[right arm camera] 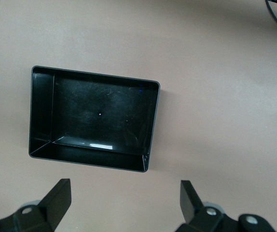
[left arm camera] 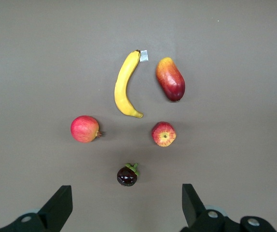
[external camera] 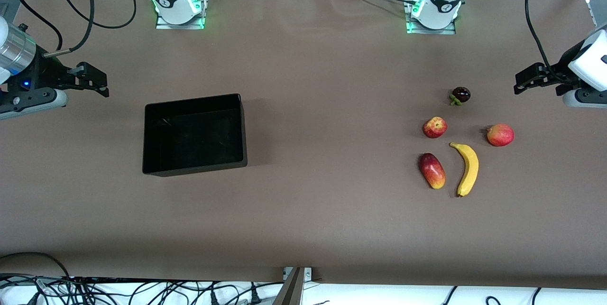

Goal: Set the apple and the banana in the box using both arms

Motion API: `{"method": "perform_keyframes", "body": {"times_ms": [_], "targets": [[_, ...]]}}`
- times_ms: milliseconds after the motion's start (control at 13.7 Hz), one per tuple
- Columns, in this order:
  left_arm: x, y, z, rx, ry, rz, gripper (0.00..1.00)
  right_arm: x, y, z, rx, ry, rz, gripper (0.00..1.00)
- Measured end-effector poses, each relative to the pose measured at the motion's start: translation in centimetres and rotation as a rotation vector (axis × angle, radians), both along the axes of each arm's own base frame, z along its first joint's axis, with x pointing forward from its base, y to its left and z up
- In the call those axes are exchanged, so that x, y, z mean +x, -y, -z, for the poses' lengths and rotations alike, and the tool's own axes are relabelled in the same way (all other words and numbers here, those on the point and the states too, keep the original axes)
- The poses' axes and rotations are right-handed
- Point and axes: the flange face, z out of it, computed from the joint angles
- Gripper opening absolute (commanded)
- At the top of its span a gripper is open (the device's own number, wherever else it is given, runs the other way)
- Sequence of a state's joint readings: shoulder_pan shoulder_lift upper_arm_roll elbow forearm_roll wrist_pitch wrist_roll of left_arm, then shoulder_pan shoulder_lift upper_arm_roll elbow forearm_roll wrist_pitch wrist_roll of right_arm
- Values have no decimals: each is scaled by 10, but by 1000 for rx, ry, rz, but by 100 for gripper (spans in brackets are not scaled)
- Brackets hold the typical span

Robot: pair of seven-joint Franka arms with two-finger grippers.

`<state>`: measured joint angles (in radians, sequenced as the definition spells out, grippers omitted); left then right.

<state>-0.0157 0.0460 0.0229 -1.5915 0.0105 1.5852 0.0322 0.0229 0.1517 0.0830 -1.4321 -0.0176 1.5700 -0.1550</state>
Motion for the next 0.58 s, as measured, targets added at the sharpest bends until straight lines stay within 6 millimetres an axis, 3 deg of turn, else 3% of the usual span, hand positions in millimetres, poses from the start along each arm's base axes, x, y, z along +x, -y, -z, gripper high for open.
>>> {"method": "perform_keyframes", "body": {"times_ms": [583], "targets": [[1,0,2,0,-14,0,100,-2,0,-4,0,4,3,100]]}}
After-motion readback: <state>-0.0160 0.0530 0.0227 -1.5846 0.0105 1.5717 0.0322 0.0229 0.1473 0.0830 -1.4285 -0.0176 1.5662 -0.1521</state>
